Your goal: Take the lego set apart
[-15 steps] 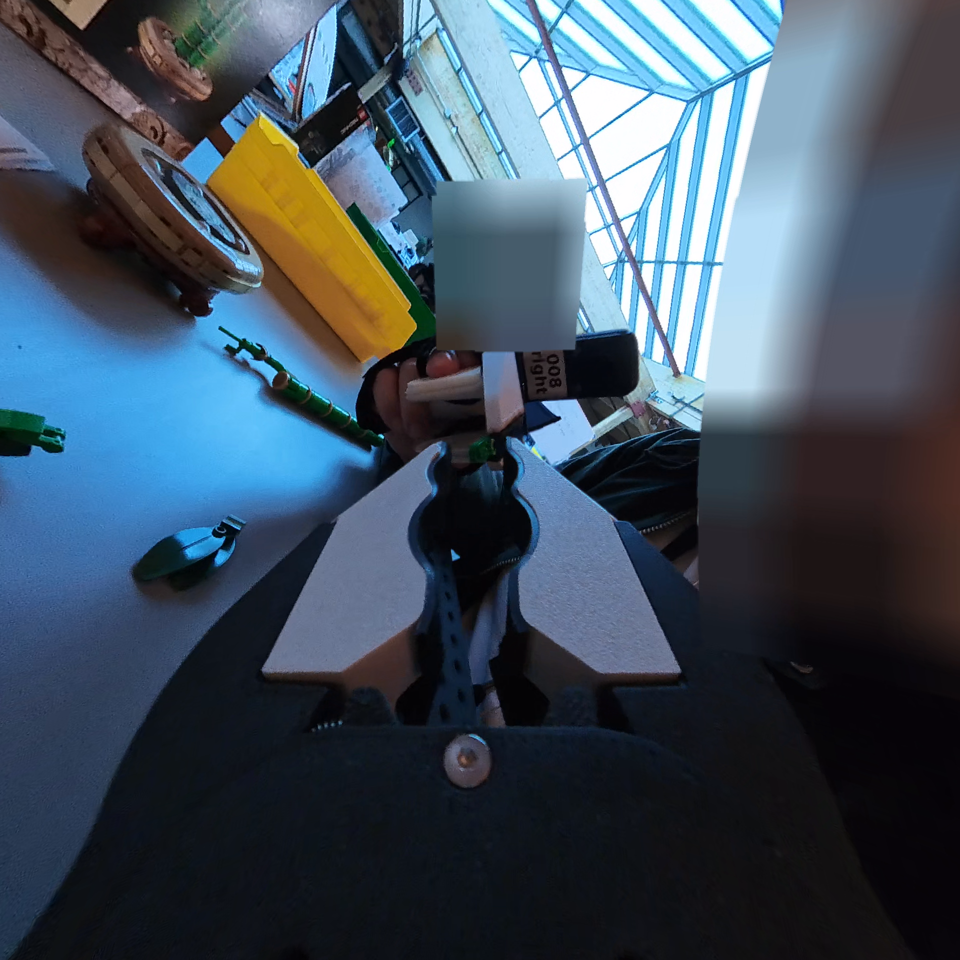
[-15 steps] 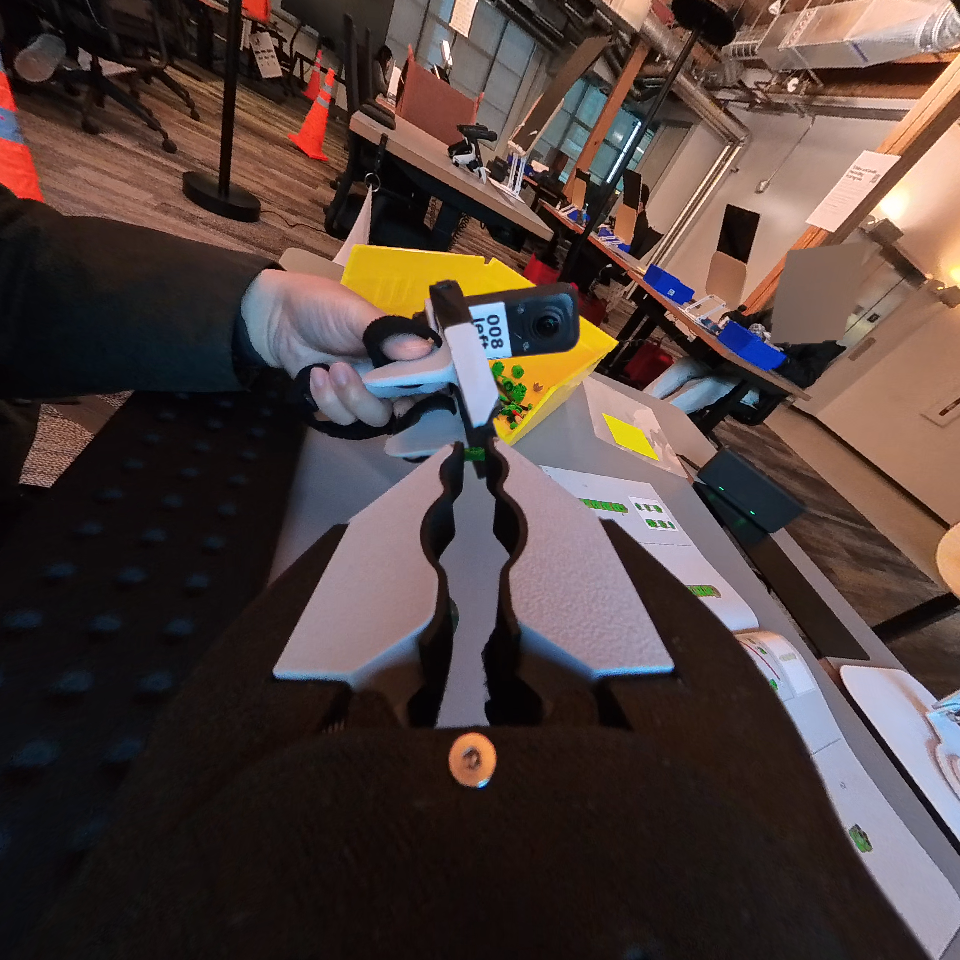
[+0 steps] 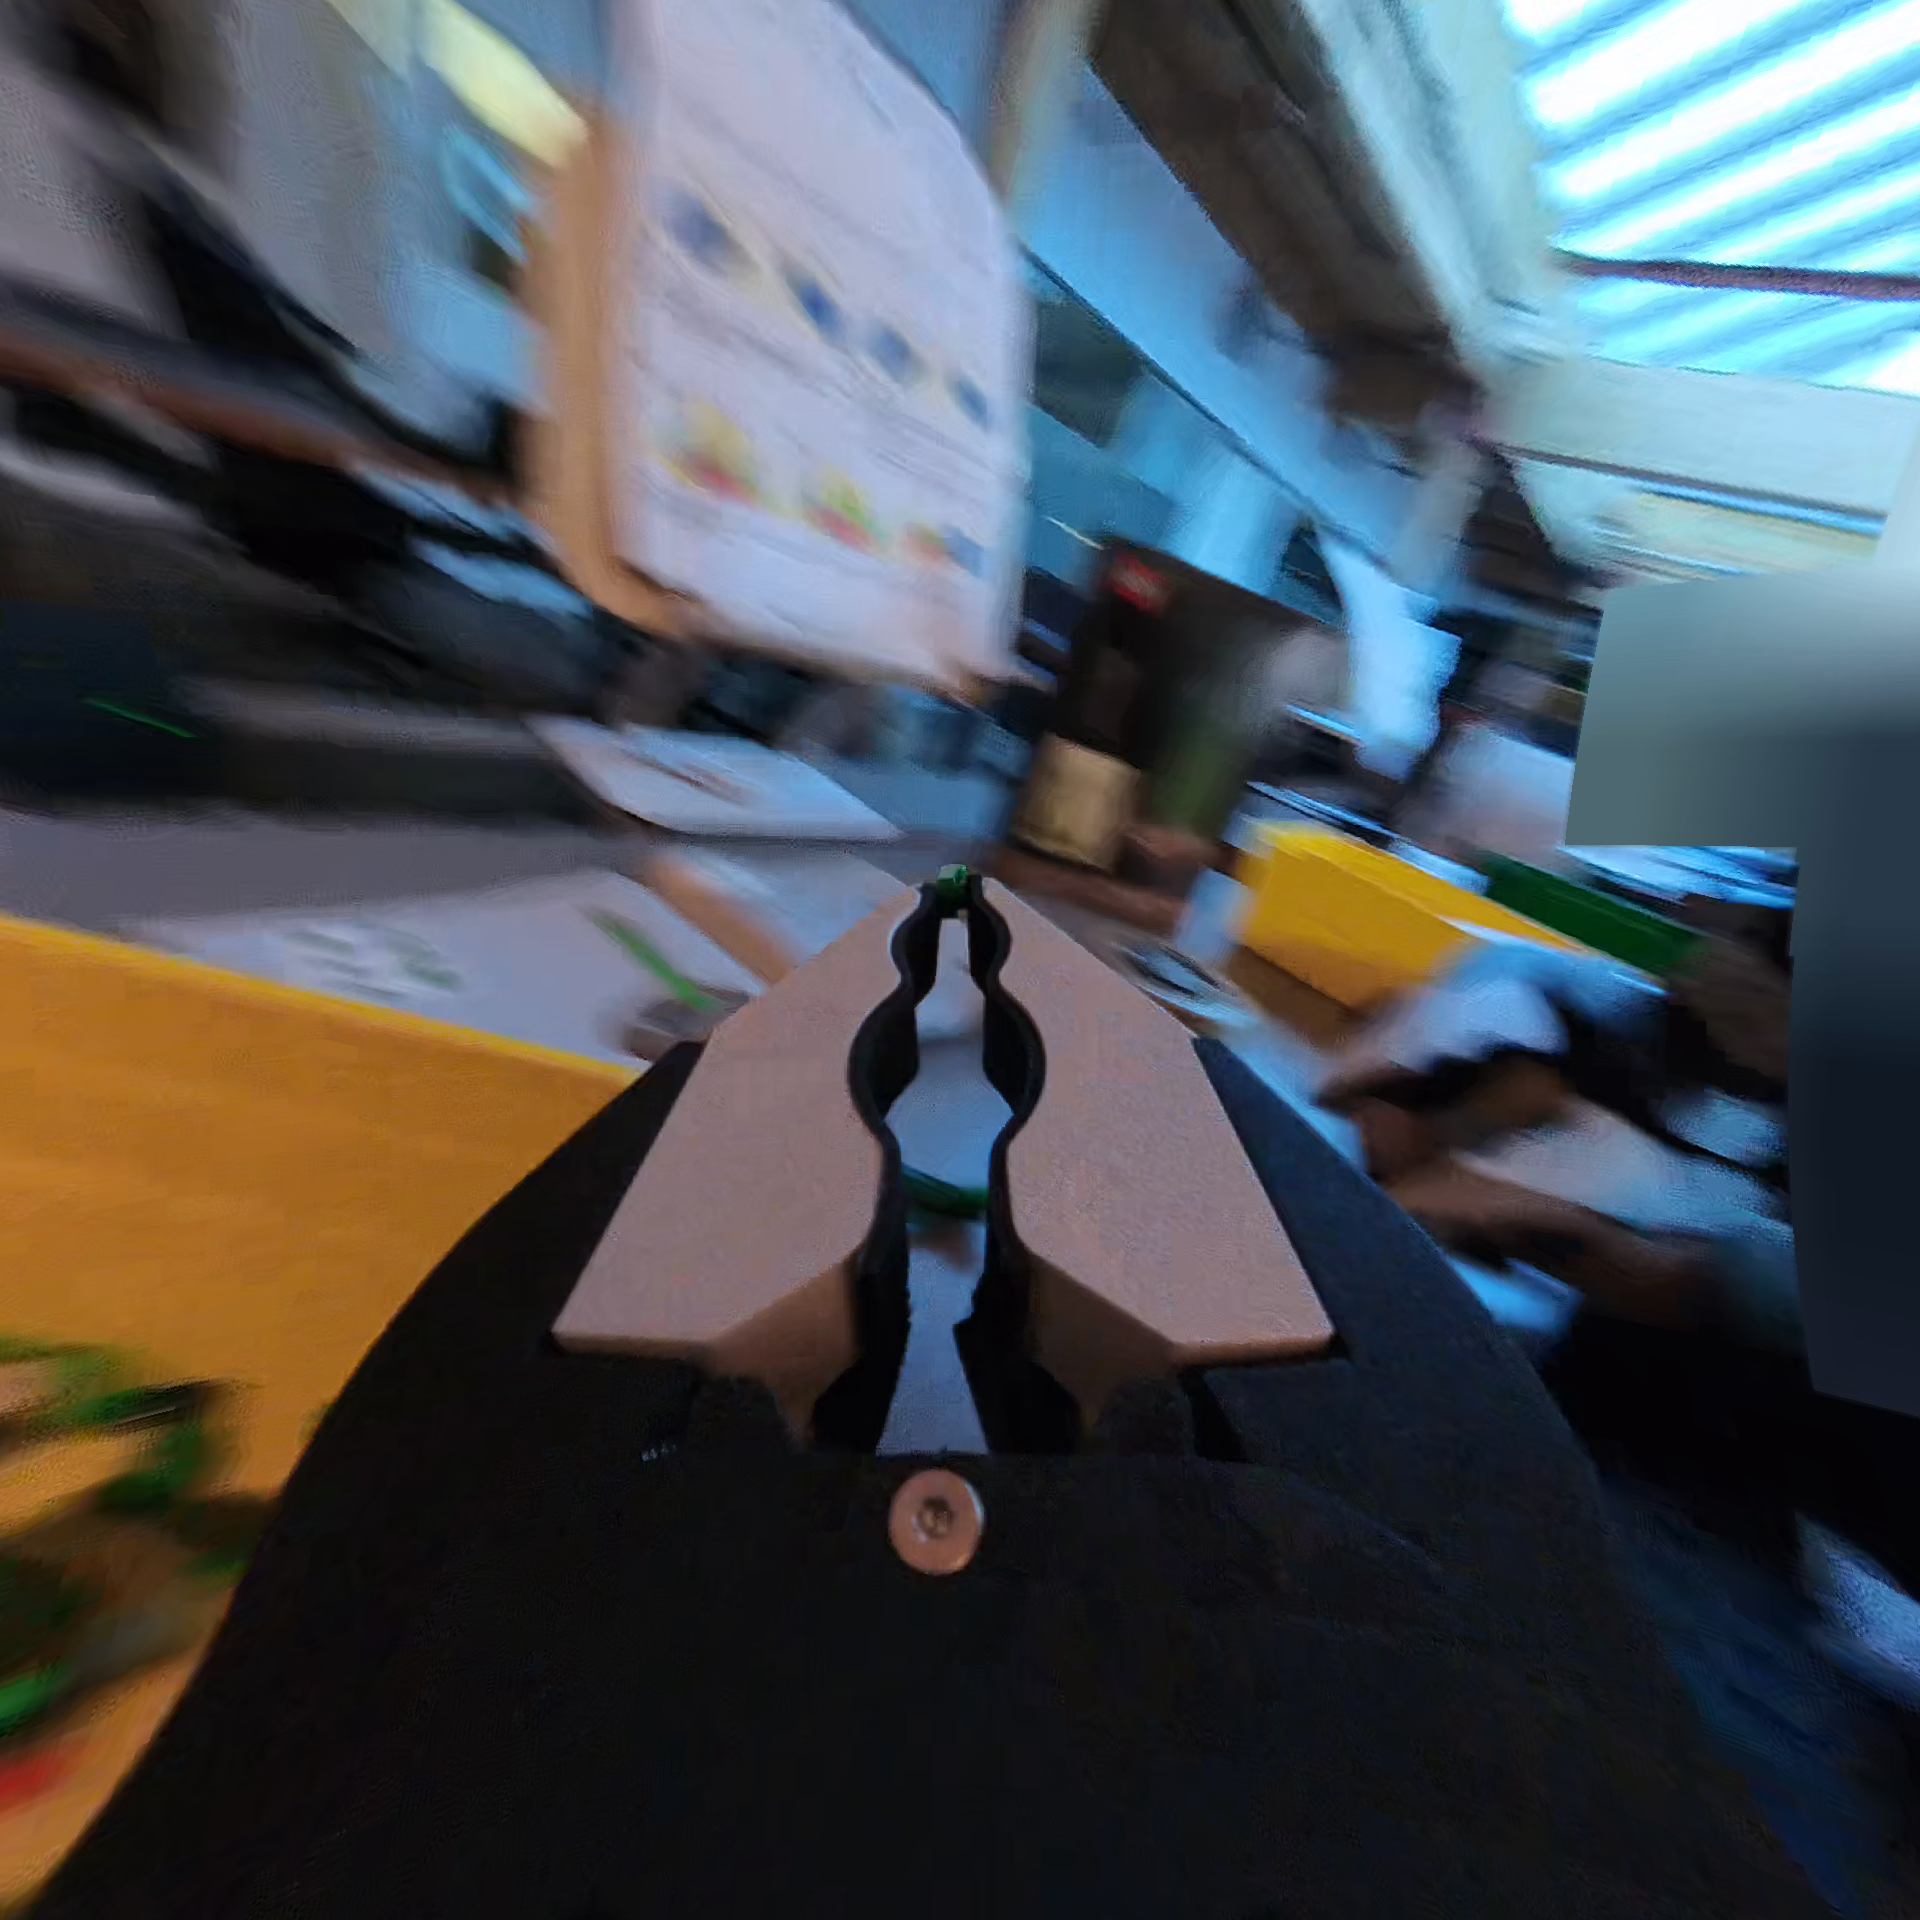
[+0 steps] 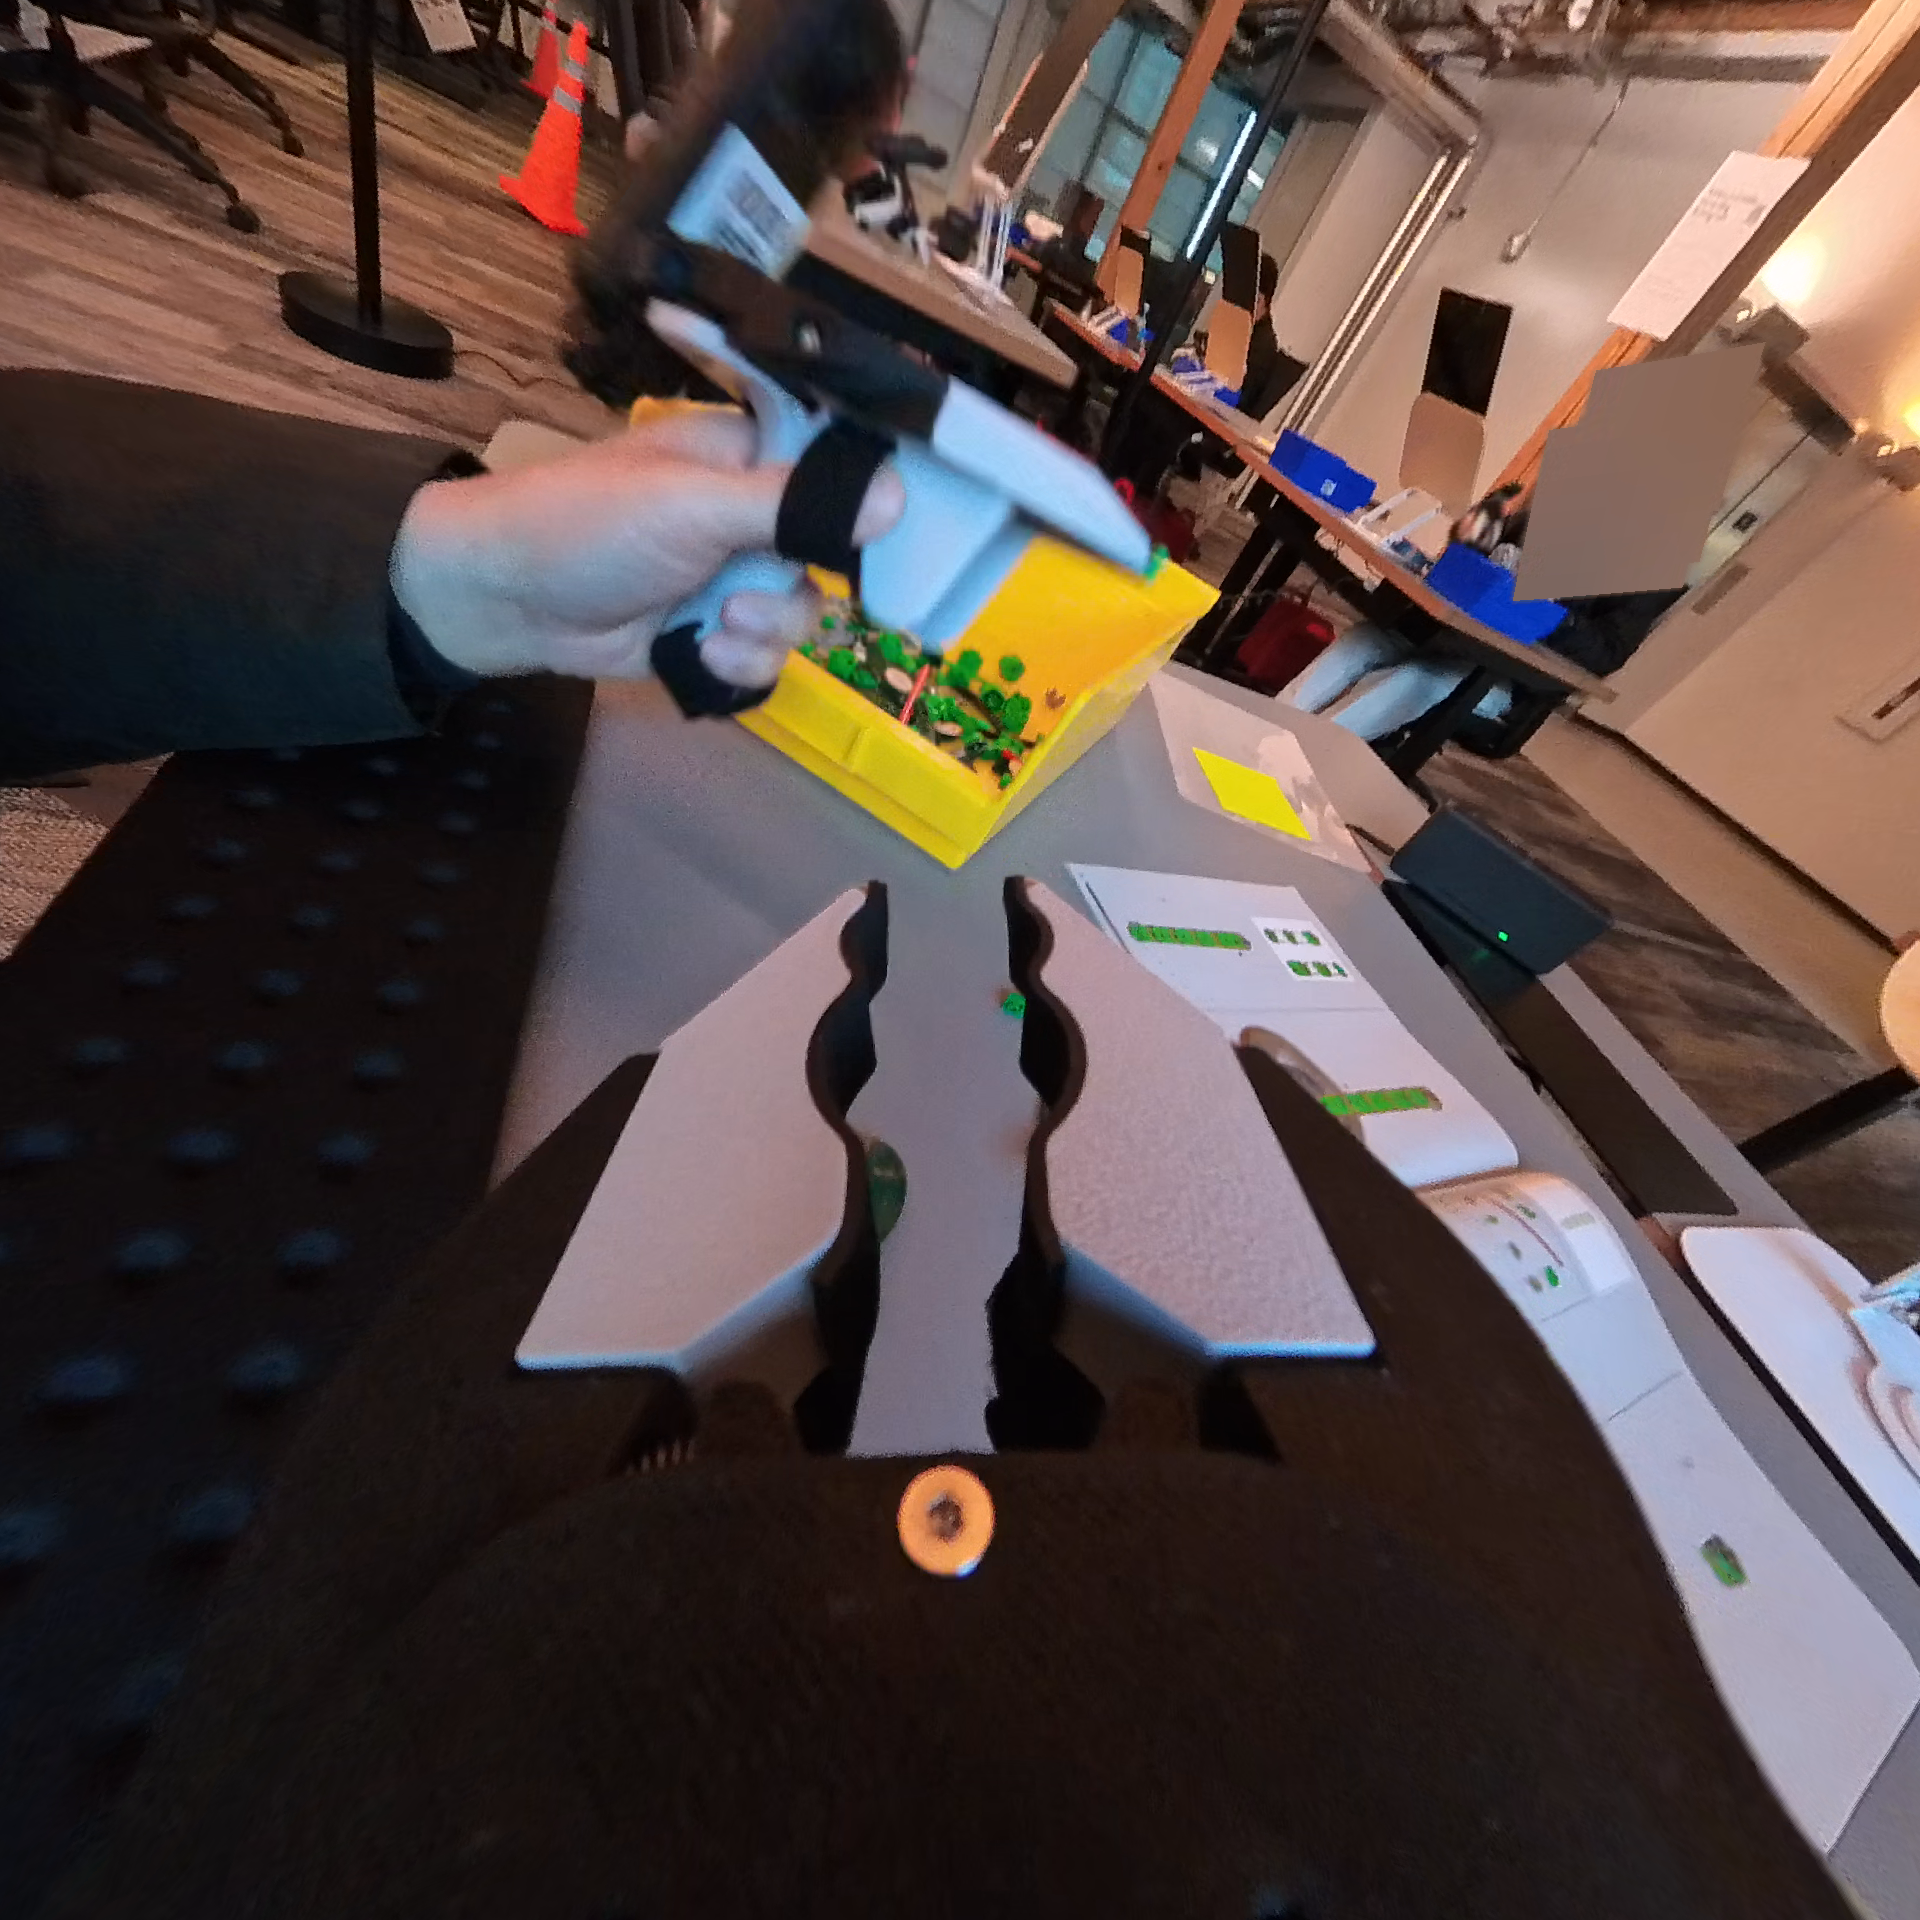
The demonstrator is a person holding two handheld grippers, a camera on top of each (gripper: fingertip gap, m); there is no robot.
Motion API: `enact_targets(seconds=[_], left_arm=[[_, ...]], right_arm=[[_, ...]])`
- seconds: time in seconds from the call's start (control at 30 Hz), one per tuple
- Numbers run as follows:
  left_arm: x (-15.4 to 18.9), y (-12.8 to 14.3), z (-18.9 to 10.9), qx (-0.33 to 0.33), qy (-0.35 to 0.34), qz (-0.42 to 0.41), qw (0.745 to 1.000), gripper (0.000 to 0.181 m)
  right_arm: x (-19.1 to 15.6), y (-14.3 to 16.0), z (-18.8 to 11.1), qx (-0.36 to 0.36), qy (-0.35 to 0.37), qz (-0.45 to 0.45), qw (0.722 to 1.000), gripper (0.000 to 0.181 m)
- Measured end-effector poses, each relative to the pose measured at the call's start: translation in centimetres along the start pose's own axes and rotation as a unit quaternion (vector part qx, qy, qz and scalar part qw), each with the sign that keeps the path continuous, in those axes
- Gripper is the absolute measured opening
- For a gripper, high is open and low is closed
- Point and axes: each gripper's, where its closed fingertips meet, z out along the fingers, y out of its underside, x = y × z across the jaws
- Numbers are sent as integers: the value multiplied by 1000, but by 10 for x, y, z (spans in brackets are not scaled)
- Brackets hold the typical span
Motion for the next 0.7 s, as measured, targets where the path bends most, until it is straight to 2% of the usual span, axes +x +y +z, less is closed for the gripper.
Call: enact_targets(seconds=[0.03, 0.1, 0.13, 0.2, 0.27, 0.3, 0.43, 0.5, 0.53, 0.57, 0.6, 0.63, 0.7], left_arm=[[-23, -15, -15, 38, -89, 44, 994, 3], [-72, -27, -49, 44, -268, 99, 957, 3], [-90, -25, -61, 22, -324, 113, 939, 3], [-115, -12, -73, -25, -380, 89, 920, 3], [-124, -3, -74, -36, -375, 33, 926, 8], [-124, -3, -73, -30, -368, 21, 929, 19], [-109, -29, -76, 42, -361, 68, 929, 39], [-86, -35, -61, 57, -309, 104, 944, 37], [-66, -31, -45, 48, -252, 127, 958, 26], [-47, -20, -28, 23, -193, 145, 970, 20], [-35, -3, -12, -20, -155, 155, 976, 22], [-28, 20, 1, -79, -132, 161, 975, 24], [-24, 72, 16, -211, -108, 165, 957, 29]], right_arm=[[0, 4, 1, -9, 0, 2, 1000, 22], [-2, 10, 4, -25, -4, -1, 1000, 22], [-4, 12, 5, -30, -7, -4, 1000, 22], [-8, 14, 6, -39, -13, -13, 999, 22], [-10, 16, 7, -45, -17, -18, 999, 22], [-11, 17, 7, -47, -18, -19, 999, 22], [-11, 17, 7, -47, -19, -15, 999, 22], [-10, 17, 7, -48, -19, -14, 999, 22], [-10, 17, 7, -48, -19, -14, 999, 22], [-10, 17, 7, -48, -19, -15, 999, 22], [-10, 17, 7, -48, -20, -15, 999, 22], [-11, 17, 7, -48, -20, -15, 999, 22], [-10, 18, 7, -50, -20, -16, 998, 22]])
